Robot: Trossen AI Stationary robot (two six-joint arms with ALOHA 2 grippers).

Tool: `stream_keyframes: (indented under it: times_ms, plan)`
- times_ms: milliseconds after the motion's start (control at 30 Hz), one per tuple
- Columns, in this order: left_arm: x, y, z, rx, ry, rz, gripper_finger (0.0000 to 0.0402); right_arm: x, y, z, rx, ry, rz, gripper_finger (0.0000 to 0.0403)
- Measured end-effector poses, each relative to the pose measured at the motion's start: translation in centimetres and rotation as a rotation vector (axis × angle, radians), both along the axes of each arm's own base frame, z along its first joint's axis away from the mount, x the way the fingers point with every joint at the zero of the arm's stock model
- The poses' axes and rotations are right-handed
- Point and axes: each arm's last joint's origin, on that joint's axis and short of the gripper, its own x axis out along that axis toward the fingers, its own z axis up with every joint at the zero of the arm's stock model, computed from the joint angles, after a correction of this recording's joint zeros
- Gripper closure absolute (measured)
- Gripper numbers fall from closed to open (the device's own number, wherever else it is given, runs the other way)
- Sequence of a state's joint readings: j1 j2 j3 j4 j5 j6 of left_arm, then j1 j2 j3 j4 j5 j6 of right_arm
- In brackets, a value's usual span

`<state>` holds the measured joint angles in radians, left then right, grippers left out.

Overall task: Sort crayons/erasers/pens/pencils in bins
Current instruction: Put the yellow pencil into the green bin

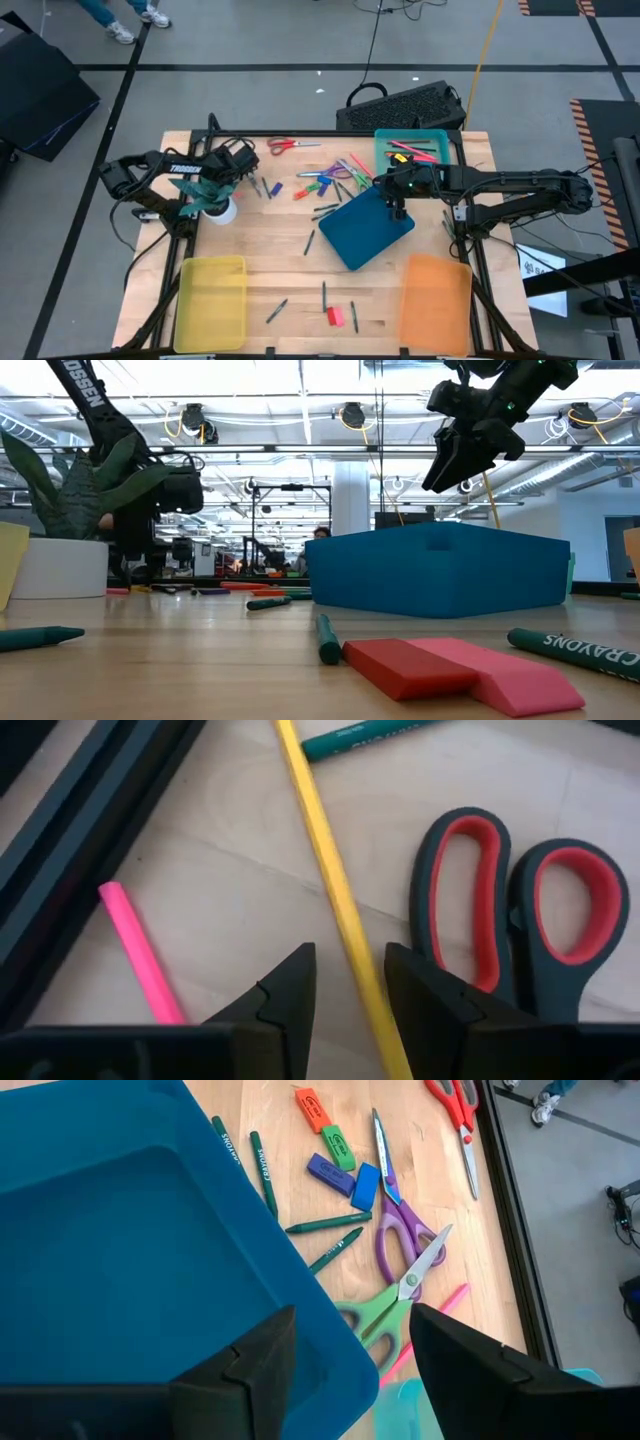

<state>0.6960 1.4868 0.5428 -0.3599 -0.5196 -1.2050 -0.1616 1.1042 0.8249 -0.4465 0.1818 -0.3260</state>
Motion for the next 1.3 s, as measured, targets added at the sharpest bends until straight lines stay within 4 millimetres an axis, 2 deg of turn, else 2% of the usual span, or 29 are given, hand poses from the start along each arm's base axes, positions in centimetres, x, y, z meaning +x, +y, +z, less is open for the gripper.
stream_keyframes:
  times_ms: [267,667,867,1033,1300]
  plan:
    - [0.2,1.3,-0.4,-0.112,0.063,-0.016,0.0275,0.0,0.0,0.0,-0.003,-0.006,0.001,0.0213]
    - [1.2,0.3,-0.4,0.021,0.079,0.06,0.0275,0.1,0.0,0.1,-0.004,-0.011,0.002,0.0213]
    - [1.9,0.0,-1.5,0.077,0.129,0.074,0.0275,0.1,0.0,0.1,-0.003,-0.014,0.001,0.0213]
    - [1.8,0.0,-2.3,0.078,0.172,0.096,0.0275,0.1,0.0,0.1,-0.003,-0.014,0.001,0.0213]
    - [1.8,-0.1,-2.3,0.135,0.15,0.159,0.0275,0.1,0.0,0.1,-0.005,-0.013,0.002,0.0213]
